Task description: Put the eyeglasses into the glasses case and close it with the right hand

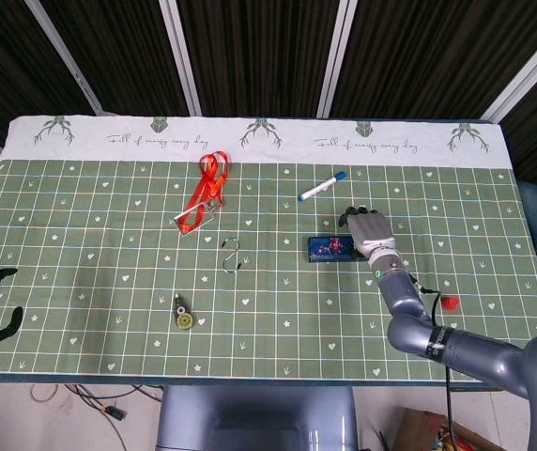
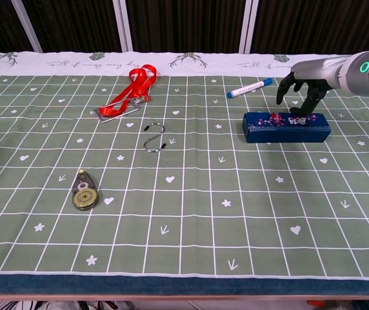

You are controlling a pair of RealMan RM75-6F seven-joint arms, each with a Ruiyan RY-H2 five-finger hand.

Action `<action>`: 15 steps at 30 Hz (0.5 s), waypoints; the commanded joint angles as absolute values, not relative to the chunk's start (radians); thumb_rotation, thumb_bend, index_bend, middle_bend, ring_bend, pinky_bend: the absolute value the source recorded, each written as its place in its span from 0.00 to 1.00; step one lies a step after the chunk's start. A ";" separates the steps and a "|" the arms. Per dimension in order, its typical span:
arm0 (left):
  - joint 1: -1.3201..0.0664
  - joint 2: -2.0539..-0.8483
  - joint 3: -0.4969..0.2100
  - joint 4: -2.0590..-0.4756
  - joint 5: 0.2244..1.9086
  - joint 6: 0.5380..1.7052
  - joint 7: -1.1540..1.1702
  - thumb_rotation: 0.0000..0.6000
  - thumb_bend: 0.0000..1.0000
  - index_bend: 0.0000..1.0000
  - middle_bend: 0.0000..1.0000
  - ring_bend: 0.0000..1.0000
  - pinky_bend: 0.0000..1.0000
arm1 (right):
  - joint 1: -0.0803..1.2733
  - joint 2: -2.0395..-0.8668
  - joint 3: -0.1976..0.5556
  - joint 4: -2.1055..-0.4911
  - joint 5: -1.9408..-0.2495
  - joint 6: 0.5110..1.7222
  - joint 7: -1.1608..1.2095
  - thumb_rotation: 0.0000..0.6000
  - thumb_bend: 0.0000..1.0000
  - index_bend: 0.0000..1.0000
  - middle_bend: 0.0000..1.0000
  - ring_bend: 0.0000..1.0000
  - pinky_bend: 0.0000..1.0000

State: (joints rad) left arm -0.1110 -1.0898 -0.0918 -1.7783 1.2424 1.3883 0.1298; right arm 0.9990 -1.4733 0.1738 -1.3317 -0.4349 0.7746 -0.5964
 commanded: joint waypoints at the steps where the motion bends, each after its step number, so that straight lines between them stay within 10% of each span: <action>1: -0.111 -1.089 -0.092 -1.778 1.241 1.388 0.129 1.00 0.40 0.22 0.00 0.00 0.00 | 1.004 -1.476 0.179 -1.325 -0.436 0.778 -0.585 1.00 0.52 0.28 0.15 0.14 0.20; 15: -0.112 -1.088 -0.089 -1.779 1.244 1.384 0.129 1.00 0.40 0.22 0.00 0.00 0.00 | 1.047 -1.376 0.099 -1.455 -0.340 0.770 -0.675 1.00 0.21 0.21 0.12 0.08 0.19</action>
State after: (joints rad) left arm -0.1124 -1.0875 -0.0895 -1.7794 1.2439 1.3839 0.1290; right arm 1.0425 -1.3764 0.1053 -1.4526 -0.3460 0.7687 -0.6695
